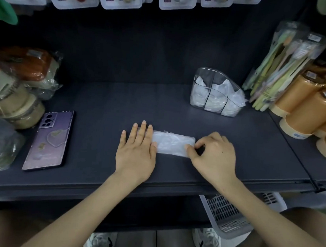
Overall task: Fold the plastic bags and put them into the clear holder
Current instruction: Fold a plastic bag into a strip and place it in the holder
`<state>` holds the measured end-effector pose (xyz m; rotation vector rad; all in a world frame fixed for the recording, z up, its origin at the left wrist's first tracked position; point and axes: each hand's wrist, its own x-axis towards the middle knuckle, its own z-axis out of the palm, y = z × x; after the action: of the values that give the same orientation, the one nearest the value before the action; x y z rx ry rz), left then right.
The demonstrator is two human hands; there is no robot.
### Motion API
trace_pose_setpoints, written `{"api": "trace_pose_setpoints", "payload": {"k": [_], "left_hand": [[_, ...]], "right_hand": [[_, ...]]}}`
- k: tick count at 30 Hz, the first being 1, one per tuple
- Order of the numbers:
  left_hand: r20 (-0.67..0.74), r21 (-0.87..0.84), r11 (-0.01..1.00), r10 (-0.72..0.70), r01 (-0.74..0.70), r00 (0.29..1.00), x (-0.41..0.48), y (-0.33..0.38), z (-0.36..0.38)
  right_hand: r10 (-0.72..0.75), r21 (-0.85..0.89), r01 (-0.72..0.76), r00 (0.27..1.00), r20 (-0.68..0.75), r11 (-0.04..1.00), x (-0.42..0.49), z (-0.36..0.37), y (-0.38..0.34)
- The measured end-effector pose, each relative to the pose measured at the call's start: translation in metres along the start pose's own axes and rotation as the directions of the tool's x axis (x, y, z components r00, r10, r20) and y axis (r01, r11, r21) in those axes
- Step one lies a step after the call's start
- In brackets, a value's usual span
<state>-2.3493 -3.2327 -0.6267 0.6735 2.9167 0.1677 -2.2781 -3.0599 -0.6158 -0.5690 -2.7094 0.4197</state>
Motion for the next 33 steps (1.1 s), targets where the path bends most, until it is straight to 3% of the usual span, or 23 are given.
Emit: {"api": "trace_pose_setpoints", "payload": {"k": [2, 5, 10, 13, 16, 18, 23, 26, 29, 33], "left_hand": [[-0.003, -0.013, 1.000, -0.013, 0.012, 1.000, 0.000, 0.000, 0.000], [-0.027, -0.140, 0.990, -0.005, 0.001, 1.000, -0.001, -0.005, -0.004], [-0.257, -0.379, 0.918, 0.015, -0.115, 0.966, 0.015, -0.011, -0.030], [-0.156, -0.504, 0.833, 0.170, -0.226, 0.973, 0.037, -0.005, -0.046], [0.092, -0.750, 0.651, 0.277, -0.117, 0.956, 0.055, 0.001, -0.057], [0.160, -0.816, 0.576, 0.303, -0.047, 0.940, 0.060, 0.001, -0.059], [0.210, -0.887, 0.458, 0.270, 0.067, 0.940, 0.063, 0.001, -0.059], [0.222, -0.915, 0.386, 0.232, 0.120, 0.947, 0.060, 0.002, -0.055], [0.211, -0.949, 0.271, 0.156, 0.164, 0.965, 0.058, 0.005, -0.048], [0.222, -0.972, 0.098, 0.068, 0.215, 0.973, 0.055, 0.011, -0.041]], "right_hand": [[0.084, 0.065, -0.094, 0.987, 0.138, 0.993, 0.003, 0.000, -0.006], [0.127, 0.201, -0.153, 0.983, 0.136, 0.968, 0.007, 0.000, -0.006], [0.153, 0.535, -0.252, 0.963, 0.224, 0.806, 0.025, -0.008, 0.003], [0.049, 0.619, -0.228, 0.955, 0.293, 0.751, 0.041, -0.018, 0.004], [-0.040, 0.655, -0.192, 0.946, 0.323, 0.731, 0.058, -0.029, 0.003], [-0.072, 0.677, -0.190, 0.938, 0.339, 0.711, 0.068, -0.034, 0.004], [-0.055, 0.718, -0.201, 0.947, 0.315, 0.666, 0.085, -0.039, 0.007], [0.010, 0.792, -0.282, 0.944, 0.329, 0.542, 0.085, -0.035, 0.005], [0.068, 0.830, -0.431, 0.897, 0.436, 0.354, 0.072, -0.030, -0.002], [0.014, 0.774, -0.546, 0.820, 0.573, 0.321, 0.054, -0.021, -0.011]]}}
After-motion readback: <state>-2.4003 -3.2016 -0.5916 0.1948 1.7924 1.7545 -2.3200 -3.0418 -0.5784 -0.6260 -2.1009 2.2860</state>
